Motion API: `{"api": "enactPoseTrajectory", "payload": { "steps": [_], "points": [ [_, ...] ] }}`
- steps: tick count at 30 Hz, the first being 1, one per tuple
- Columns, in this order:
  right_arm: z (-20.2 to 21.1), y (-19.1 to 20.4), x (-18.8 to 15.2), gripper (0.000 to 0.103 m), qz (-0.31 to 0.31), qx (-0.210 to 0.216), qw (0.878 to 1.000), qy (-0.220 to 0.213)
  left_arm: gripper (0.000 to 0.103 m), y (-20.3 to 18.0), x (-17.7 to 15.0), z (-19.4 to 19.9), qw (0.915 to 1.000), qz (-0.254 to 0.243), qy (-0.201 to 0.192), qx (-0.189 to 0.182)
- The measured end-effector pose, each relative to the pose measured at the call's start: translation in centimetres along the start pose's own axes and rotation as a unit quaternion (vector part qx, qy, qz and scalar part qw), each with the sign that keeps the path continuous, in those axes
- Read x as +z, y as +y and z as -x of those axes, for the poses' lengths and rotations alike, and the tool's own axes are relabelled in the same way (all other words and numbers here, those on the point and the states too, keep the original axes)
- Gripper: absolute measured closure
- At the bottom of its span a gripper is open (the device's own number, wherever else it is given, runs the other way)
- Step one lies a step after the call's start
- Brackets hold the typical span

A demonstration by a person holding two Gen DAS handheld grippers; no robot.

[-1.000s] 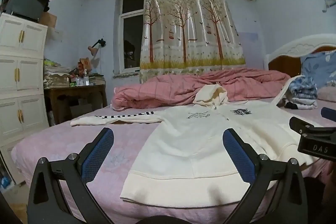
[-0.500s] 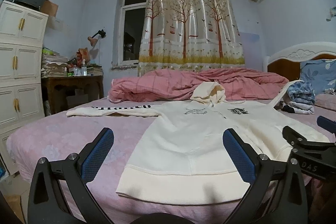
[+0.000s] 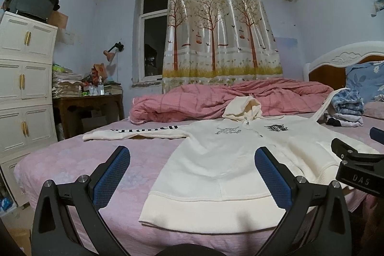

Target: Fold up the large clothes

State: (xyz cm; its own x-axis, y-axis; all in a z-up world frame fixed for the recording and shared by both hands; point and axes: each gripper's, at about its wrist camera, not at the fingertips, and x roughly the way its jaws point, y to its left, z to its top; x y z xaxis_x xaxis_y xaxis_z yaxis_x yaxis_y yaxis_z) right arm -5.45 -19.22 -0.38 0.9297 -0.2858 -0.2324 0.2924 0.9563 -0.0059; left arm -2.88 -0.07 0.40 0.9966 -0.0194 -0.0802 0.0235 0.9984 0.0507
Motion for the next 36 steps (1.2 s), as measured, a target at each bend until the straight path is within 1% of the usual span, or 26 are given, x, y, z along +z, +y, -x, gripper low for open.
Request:
{"api": "enactPoseTrajectory", "payload": {
  "steps": [3, 6, 7, 9, 13, 15, 17, 20, 23, 27, 31, 36],
  "points": [
    [-0.2, 0.3, -0.1, 0.000, 0.007, -0.003, 1.000, 0.003, 0.000, 0.0, 0.0, -0.2, 0.9999, 0.003, 0.006, -0.010],
    [-0.2, 0.3, -0.1, 0.000, 0.010, -0.004, 1.000, 0.003, 0.000, -0.3, 0.0, -0.2, 0.9999, -0.004, 0.008, 0.007],
    [-0.3, 0.3, -0.1, 0.000, 0.015, -0.005, 1.000, 0.002, 0.000, -0.4, 0.0, -0.1, 0.9999, -0.010, 0.006, 0.007],
    [-0.1, 0.5, -0.2, 0.000, 0.028, -0.010, 1.000, -0.001, 0.000, -0.6, -0.1, 0.2, 0.9997, -0.020, -0.002, 0.009],
    [-0.1, 0.0, -0.1, 0.000, 0.039, -0.024, 0.999, 0.001, 0.000, -1.2, -0.2, 0.9, 0.9982, -0.042, -0.021, 0.036],
    [-0.1, -0.9, -0.1, 0.000, 0.031, -0.025, 0.999, 0.004, 0.000, -1.3, -0.2, 1.2, 0.9972, -0.048, -0.029, 0.048],
    [0.0, -1.9, 0.0, 0.000, 0.016, -0.023, 1.000, 0.005, 0.000, -1.4, -0.2, 1.2, 0.9971, -0.051, -0.033, 0.046],
    [0.0, -3.1, 0.0, 0.000, 0.000, -0.021, 1.000, 0.008, 0.000, -1.5, -0.3, 1.1, 0.9963, -0.056, -0.034, 0.055],
    [-0.2, -3.8, 0.1, 0.000, -0.011, -0.020, 1.000, 0.014, 0.000, -1.7, -0.2, 1.0, 0.9961, -0.061, -0.034, 0.053],
    [-0.2, -4.9, 0.1, 0.000, -0.029, -0.014, 0.999, 0.017, 0.000, -1.6, -0.2, 0.9, 0.9969, -0.054, -0.032, 0.048],
    [-0.3, -5.2, 0.1, 0.000, -0.032, -0.014, 0.999, 0.021, 0.000, -1.3, -0.1, 0.7, 0.9980, -0.041, -0.026, 0.040],
    [-0.1, -5.3, 0.2, 0.000, -0.028, -0.022, 0.999, 0.017, 0.000, -0.2, 0.0, 1.3, 0.9986, -0.013, -0.041, 0.030]
  ]
}}
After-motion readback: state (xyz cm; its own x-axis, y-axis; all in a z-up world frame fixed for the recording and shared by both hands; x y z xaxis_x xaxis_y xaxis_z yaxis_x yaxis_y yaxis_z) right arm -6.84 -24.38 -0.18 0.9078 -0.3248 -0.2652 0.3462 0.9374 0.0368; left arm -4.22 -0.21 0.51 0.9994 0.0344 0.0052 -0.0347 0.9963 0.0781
